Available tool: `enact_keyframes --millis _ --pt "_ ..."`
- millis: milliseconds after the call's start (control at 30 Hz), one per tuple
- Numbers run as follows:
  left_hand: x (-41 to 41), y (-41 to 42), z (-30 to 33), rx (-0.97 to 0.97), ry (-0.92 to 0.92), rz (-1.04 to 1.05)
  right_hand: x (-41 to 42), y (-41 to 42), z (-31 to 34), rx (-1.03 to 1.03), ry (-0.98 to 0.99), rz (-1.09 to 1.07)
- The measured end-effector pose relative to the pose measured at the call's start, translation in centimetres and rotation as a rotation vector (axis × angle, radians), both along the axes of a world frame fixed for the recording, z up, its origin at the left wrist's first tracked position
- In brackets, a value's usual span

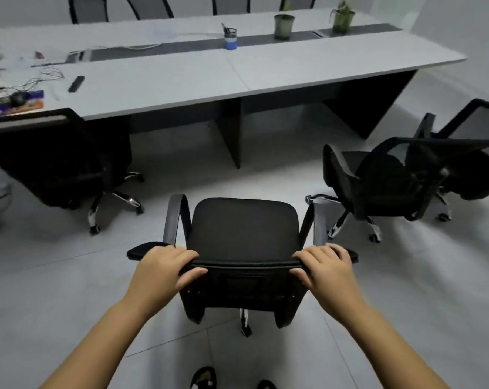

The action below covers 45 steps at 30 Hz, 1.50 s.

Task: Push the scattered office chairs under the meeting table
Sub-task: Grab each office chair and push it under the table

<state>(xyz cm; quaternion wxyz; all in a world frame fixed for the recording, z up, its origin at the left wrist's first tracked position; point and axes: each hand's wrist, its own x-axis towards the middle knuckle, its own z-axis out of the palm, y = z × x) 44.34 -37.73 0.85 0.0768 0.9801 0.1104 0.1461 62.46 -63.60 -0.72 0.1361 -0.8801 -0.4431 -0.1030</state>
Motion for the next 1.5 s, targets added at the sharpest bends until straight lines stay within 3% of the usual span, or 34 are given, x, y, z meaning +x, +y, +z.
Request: enact_keyframes --millis 300,633,1200,1500 --pt "0.0 -1.2 -2.0 0.012 -0.100 0.207 4.1 2.6 -1.1 0.048 -0.226 0.137" --pt "6.8 4.9 -1.9 0.110 -0.090 0.303 12.3 10.6 -0.7 -0.018 -0.137 0.180" --pt "21.2 27.4 -1.2 0.221 -0.102 0.291 27.1 32.8 -0.7 0.046 -0.168 0.235" --pt "28.0 38.7 -0.8 0.157 -0.034 0.302 34.7 44.8 -0.8 0.051 -0.163 0.294"
